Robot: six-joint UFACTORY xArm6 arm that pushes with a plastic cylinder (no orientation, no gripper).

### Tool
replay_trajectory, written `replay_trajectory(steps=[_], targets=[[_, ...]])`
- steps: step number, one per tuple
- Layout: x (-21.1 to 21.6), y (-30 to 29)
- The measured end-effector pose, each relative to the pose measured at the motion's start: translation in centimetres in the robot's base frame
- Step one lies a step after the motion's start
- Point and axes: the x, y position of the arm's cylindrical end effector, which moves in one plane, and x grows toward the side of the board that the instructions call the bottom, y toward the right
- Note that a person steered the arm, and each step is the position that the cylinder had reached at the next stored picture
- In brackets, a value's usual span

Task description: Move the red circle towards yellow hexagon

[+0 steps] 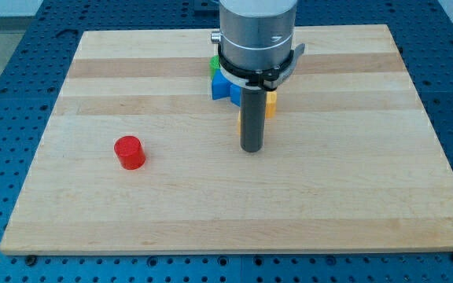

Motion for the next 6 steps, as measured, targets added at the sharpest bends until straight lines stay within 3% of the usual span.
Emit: replay_trajectory(steps=[2,3,4,6], targets=[[-1.9,0.0],[-0.3,-0.2],[1.9,-3.4],[7.1,-17.2]])
